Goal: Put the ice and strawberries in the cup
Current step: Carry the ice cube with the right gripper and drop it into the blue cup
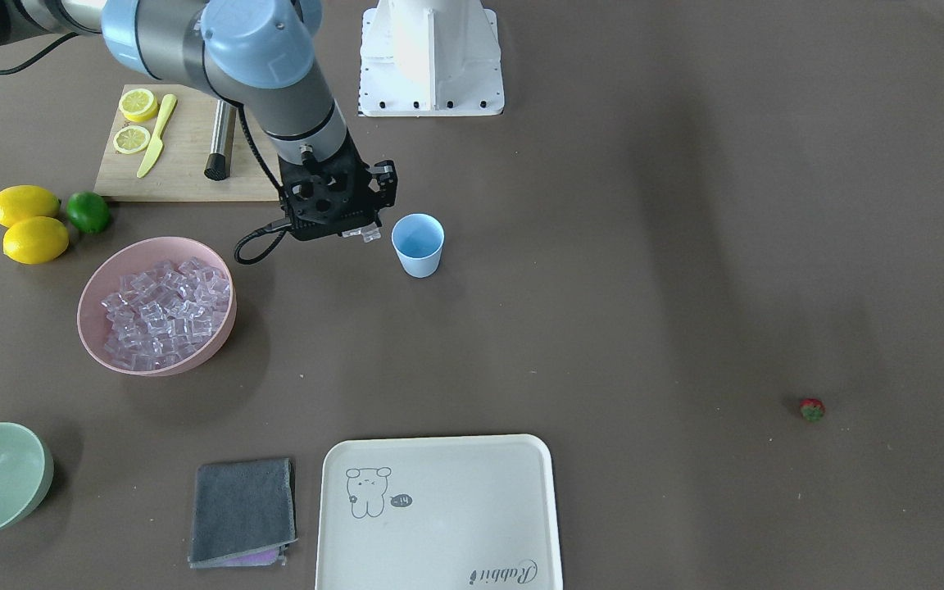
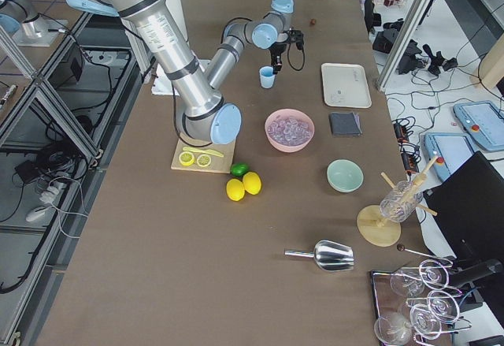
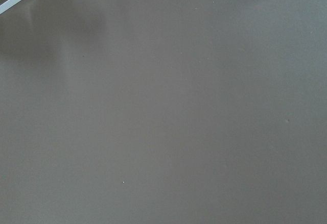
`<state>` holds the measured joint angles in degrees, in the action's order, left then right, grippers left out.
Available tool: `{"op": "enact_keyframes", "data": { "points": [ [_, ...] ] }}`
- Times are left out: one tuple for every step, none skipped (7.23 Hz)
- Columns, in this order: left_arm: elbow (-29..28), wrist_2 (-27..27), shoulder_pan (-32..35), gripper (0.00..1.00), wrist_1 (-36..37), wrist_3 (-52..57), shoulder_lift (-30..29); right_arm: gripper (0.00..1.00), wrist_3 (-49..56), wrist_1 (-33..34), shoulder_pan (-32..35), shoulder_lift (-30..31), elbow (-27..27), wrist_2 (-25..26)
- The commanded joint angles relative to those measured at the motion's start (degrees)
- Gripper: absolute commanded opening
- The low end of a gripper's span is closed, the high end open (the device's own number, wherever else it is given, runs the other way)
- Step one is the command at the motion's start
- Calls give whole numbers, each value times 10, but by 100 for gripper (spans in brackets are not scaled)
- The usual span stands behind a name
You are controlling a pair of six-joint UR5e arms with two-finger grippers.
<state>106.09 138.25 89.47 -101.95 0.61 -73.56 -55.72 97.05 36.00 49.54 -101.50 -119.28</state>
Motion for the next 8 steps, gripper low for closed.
{"op": "enact_keyframes", "data": {
  "points": [
    [-7,1,0,98,0,1,0,0,-37,-1,-46,-23,15,21],
    [-9,1,0,98,0,2,0,0,-36,-1,-52,-24,22,22],
    [-10,1,0,98,0,2,0,0,-37,-11,-52,-33,36,22],
    [-11,1,0,98,0,2,0,0,-37,-19,-52,-41,50,22],
    [-11,1,0,98,0,2,0,0,-35,-22,-52,-44,61,22],
    [-11,1,0,98,0,2,0,3,-33,-22,-53,-44,67,22],
    [-15,1,0,98,-1,2,0,45,-33,-22,-53,-44,71,22],
    [-15,1,0,98,0,2,0,61,-35,-22,-53,-45,71,22]
  ]
}}
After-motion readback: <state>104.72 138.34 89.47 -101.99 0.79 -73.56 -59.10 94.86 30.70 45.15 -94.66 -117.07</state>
